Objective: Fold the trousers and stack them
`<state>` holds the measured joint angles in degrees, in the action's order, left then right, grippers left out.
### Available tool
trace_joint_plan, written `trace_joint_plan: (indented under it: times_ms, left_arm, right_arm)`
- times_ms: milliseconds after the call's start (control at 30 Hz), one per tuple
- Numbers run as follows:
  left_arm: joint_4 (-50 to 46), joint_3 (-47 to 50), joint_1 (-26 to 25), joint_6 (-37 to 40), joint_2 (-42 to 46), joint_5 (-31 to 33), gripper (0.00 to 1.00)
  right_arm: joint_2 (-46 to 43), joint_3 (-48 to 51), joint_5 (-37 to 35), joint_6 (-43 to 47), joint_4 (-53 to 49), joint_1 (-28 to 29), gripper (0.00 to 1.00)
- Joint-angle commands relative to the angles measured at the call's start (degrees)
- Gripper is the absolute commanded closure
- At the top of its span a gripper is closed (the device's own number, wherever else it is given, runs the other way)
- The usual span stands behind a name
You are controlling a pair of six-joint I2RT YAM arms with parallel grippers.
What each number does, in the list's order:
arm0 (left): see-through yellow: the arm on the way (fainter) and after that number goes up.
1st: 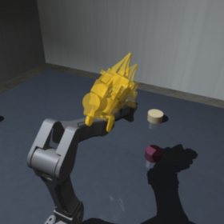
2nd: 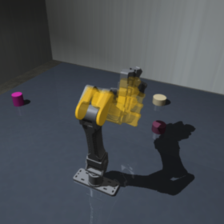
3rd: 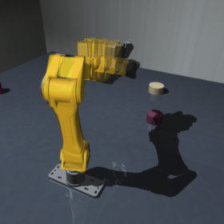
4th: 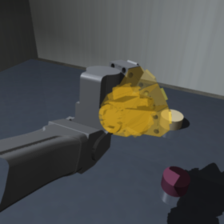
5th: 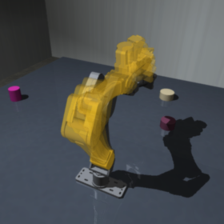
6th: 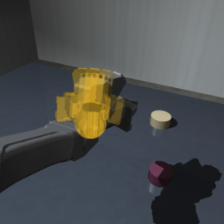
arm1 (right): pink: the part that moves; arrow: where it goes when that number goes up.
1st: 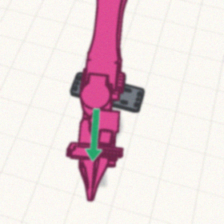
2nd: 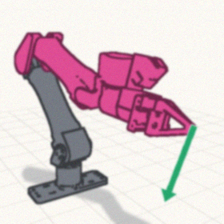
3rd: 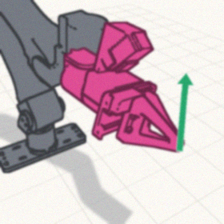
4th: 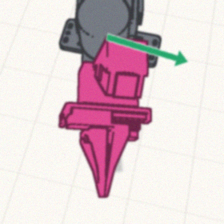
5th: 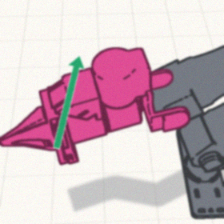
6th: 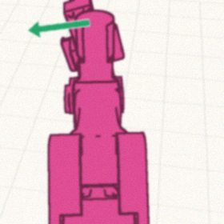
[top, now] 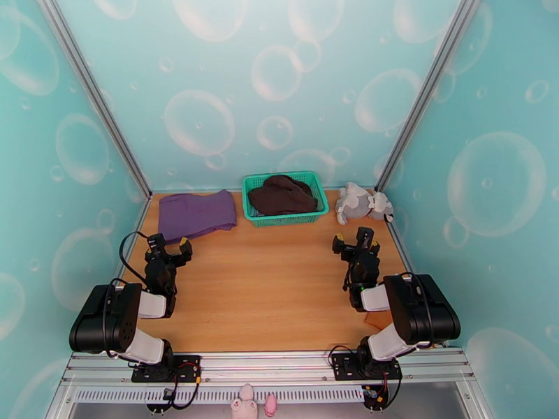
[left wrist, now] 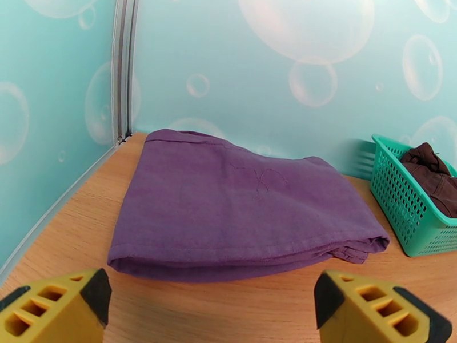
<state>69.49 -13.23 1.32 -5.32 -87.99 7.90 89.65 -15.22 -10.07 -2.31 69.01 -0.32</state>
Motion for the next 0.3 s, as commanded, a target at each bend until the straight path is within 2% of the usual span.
trace_joint_plan:
  times_ms: [0, 267]
  left_arm:
    - [1.73, -0.4, -0.19, 1.04, -0.74, -0.17, 0.01]
    - [1.54, -0.66, -0.18, 1.45, -0.78, -1.31, 0.01]
  right_arm:
    - [-0.44, 0.22, 0.92, -0.5, -1.16, 0.38, 0.01]
    - [-0.37, 0.11, 1.1, -0.62, -1.43, 0.31, 0.01]
